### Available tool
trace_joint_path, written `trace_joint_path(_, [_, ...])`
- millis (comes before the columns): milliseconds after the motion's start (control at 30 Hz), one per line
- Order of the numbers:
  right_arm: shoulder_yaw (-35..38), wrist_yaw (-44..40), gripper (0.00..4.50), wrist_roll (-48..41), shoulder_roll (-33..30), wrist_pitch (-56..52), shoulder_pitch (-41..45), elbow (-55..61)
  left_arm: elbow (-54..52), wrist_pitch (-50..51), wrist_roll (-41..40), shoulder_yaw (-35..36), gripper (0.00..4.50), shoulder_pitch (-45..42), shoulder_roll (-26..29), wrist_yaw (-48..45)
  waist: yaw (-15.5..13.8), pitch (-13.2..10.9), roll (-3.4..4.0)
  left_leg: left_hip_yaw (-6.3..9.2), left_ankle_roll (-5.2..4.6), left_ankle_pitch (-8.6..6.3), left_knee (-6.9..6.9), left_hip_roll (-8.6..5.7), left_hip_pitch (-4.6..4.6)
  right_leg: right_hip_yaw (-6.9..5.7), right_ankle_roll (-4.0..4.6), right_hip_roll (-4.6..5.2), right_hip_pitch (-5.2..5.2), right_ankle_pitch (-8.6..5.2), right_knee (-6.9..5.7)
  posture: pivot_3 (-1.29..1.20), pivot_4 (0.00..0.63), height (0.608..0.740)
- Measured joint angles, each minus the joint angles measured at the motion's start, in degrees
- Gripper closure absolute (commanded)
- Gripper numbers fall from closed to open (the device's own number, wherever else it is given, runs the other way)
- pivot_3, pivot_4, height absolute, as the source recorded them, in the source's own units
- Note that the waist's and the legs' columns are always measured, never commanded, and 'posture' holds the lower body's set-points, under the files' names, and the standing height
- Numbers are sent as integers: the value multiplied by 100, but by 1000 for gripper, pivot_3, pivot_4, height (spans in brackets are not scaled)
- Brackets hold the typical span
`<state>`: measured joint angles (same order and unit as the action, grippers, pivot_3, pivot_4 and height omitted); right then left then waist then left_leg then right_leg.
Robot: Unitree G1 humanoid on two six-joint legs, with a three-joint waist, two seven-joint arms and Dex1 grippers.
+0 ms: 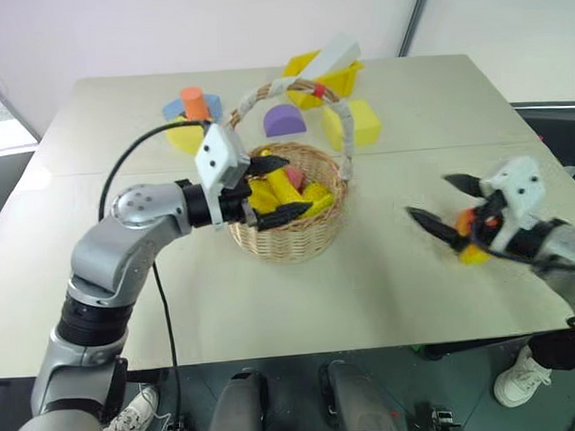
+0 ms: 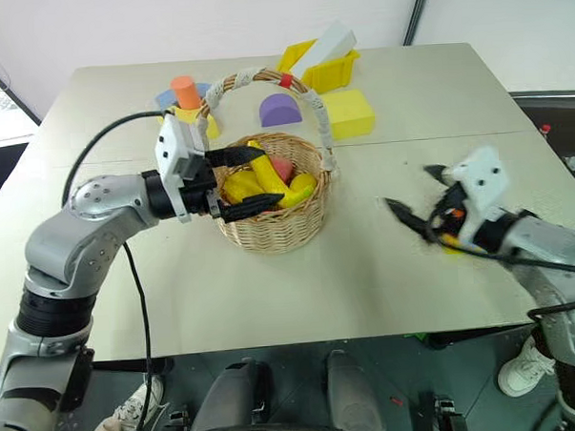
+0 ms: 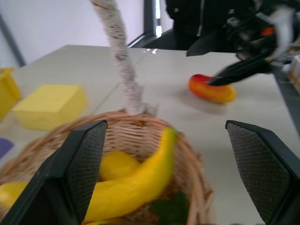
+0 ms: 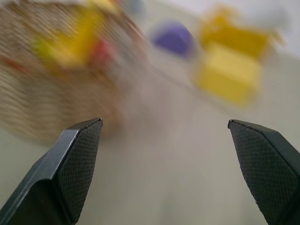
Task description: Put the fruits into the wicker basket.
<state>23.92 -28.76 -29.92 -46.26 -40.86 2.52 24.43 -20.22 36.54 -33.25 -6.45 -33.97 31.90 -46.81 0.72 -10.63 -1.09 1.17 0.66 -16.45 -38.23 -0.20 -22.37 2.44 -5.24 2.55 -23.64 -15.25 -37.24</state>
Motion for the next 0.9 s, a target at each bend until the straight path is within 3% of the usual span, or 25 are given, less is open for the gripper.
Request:
trace_joint_path(200, [638,1056,0,-69,329,-1366,56,-23,-74,-128,13,-471,100,10,-398,-392,13,2,3,0,0,0,0,4,4,3,0,-8,2,0,-1,0,150,740])
trace_joint_path(333, [734,1581,0,-259,922,-2171,419,-39,76,-289,165,-623,100,-88,-500,-540,19,7,12,0,0,0,0,2,4,5,0,-10,2,0,-1,0,150,740])
trace_joint_path(767, [611,2106,0,150,1260,-2545,586,-634,132,-348,257,-604,100,13,-503,-568,7,8,15,2,-1,0,1,1,1,4,-1,-9,1,-1,0,0,150,740])
trace_joint_path(900, [619,2039,1902,145,1309,-2556,587,-661,132,-348,256,-601,34,24,-509,-546,17,8,16,2,-1,0,1,2,2,4,-1,-12,1,-1,0,0,150,740])
